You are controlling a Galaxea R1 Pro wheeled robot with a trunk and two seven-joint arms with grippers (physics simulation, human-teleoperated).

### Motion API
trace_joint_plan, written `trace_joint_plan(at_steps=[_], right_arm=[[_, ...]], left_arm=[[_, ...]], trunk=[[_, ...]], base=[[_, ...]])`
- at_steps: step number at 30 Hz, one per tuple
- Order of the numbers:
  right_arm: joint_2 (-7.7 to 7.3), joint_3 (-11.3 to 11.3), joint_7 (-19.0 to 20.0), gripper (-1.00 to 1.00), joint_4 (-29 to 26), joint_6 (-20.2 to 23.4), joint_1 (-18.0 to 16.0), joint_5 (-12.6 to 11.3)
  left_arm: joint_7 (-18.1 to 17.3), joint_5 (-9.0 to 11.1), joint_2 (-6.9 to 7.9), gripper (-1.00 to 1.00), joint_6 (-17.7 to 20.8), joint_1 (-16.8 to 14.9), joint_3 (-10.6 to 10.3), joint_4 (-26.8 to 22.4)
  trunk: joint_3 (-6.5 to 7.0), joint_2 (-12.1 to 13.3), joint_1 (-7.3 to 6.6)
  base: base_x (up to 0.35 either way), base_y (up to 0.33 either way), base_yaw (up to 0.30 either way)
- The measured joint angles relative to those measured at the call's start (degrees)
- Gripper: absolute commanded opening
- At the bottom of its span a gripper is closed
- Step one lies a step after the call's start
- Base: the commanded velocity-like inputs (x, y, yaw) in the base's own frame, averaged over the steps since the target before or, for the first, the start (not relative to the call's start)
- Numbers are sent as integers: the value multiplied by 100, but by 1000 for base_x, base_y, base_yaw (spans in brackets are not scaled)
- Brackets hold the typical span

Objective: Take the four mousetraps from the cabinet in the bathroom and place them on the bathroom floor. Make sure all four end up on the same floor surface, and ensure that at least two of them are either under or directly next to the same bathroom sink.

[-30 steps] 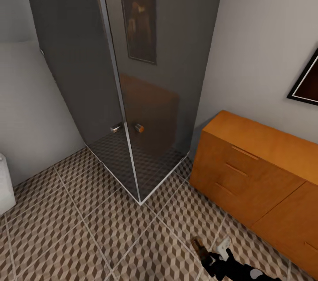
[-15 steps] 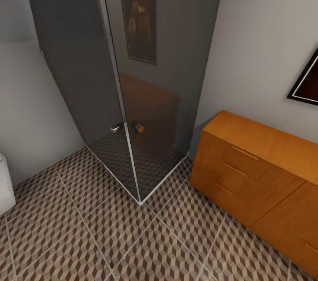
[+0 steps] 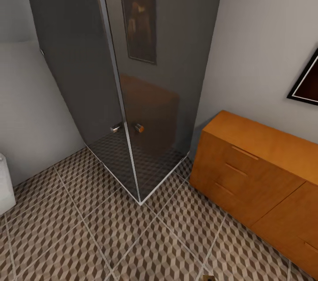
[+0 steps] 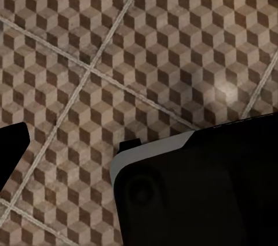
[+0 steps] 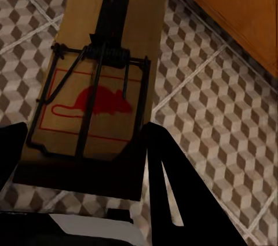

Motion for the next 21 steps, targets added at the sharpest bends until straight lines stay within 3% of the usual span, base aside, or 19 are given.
trace_joint_plan(at_steps=[21], right_arm=[[56, 2, -104, -100, -123, -122, 2, -5]], left_arm=[[8, 1, -5, 100, -1, 6, 2, 0]], trunk=[[0, 0, 0]], base=[[0, 0, 0]])
